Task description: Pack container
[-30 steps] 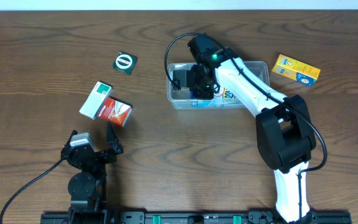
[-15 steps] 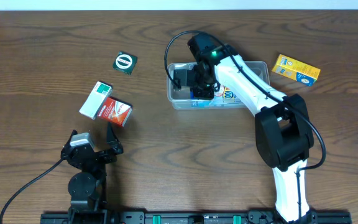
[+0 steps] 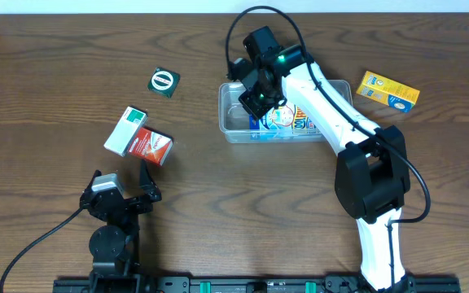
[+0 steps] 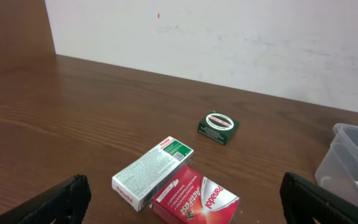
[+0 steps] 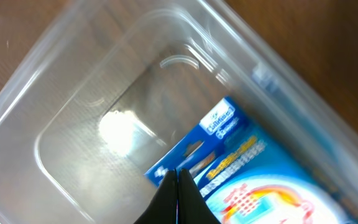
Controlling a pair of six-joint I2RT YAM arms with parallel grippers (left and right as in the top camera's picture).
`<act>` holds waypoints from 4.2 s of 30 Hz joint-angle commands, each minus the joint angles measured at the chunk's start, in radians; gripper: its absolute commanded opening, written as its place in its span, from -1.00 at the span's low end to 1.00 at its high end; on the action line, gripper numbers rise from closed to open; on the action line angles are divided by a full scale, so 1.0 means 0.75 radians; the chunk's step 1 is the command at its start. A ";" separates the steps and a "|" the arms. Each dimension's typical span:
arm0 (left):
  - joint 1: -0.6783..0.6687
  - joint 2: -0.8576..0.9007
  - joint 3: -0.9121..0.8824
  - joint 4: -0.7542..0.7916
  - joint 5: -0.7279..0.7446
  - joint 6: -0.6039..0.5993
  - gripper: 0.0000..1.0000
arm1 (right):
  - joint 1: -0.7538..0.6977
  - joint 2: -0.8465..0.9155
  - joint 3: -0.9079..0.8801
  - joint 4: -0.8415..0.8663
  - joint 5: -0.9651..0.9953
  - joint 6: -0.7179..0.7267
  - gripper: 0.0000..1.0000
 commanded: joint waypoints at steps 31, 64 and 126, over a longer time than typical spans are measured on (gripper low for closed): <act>0.007 0.002 -0.028 -0.044 -0.032 0.017 0.96 | 0.086 0.004 -0.218 0.087 0.178 0.640 -0.97; 0.007 0.002 -0.028 -0.044 -0.032 0.017 0.96 | 0.086 0.005 -0.229 0.080 0.389 0.596 -0.64; 0.007 0.002 -0.028 -0.044 -0.032 0.017 0.96 | 0.035 -0.082 0.319 -0.241 0.190 0.306 -0.44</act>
